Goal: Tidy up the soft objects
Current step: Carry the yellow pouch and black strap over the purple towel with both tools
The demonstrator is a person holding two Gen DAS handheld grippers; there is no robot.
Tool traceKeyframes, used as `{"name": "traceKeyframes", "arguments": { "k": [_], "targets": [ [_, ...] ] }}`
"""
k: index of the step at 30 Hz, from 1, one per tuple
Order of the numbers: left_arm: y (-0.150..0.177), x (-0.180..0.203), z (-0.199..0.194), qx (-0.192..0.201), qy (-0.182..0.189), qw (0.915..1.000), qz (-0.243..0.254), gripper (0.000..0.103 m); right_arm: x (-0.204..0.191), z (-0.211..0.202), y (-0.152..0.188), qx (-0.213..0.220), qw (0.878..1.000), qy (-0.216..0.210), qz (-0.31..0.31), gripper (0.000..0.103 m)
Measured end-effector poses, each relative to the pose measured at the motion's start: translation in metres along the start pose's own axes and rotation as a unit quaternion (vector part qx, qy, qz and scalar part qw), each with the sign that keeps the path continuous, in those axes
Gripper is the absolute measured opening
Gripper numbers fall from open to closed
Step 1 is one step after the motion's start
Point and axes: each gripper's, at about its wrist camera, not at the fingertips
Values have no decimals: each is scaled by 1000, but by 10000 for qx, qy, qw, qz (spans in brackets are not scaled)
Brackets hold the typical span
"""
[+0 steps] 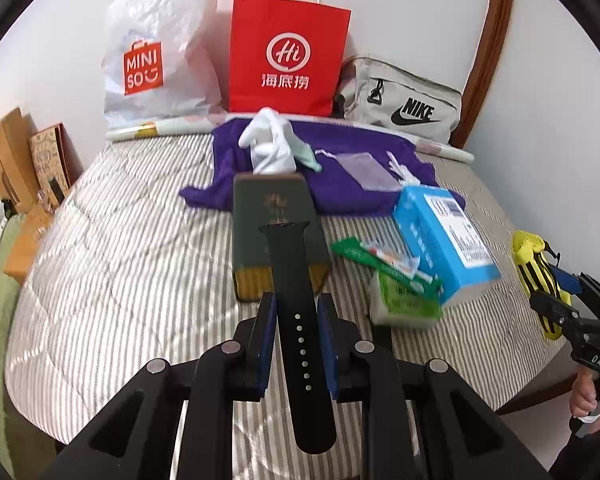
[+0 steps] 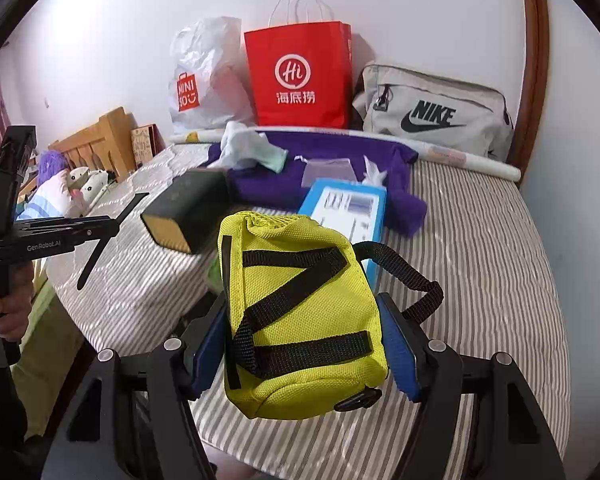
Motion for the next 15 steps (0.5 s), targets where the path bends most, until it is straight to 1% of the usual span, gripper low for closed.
{"name": "traceKeyframes", "arguments": {
  "k": [10, 15],
  "targets": [
    [-48, 7, 7, 121, 28, 9999, 73, 20, 21, 27, -48, -21, 10000, 61, 64, 69],
    [-73, 10, 20, 104, 29, 9999, 78, 20, 30, 42, -68, -19, 9999, 81, 104, 69]
  ]
}}
Point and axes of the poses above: each gripper's, at about its wrist camera, not at the fingertips, and z roughly the way its jaws point, x to its right, y to its underside, and after that the axes turned 14 degrees about -z, right-handed
